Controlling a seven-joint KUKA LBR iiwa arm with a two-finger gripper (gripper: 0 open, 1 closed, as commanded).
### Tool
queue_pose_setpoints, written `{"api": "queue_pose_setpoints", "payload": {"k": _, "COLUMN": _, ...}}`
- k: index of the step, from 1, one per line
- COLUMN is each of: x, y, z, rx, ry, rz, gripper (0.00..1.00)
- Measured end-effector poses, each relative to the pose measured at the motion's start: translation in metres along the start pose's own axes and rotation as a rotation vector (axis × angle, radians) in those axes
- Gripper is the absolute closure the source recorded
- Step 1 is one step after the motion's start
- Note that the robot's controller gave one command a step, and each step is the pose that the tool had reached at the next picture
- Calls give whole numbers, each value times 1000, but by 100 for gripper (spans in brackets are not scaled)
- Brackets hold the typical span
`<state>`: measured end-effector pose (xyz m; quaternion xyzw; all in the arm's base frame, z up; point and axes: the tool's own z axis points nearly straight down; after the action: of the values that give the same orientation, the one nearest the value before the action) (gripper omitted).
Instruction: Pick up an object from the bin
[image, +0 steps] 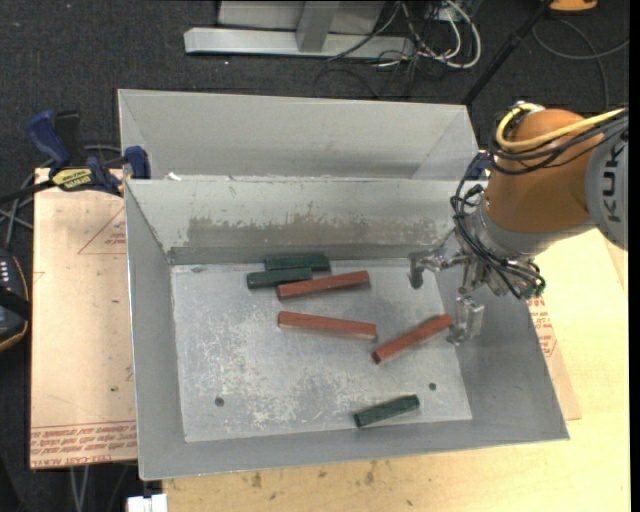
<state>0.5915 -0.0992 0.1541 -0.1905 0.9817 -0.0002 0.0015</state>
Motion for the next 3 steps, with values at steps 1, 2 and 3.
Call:
{"api": "queue_pose_setpoints", "payload": {"k": 1, "x": -13, "y": 17, "z": 62, "rx": 2, "ry": -3, "rz": -197, "gripper": 0}}
{"api": "queue_pose_setpoints", "payload": {"k": 2, "x": -14, "y": 18, "z": 83, "rx": -2, "ry": 0, "rz": -183, "gripper": 100}}
{"api": "queue_pose_setpoints", "payload": {"k": 3, "x": -14, "y": 18, "z": 83, "rx": -2, "ry": 0, "rz": -183, "gripper": 100}}
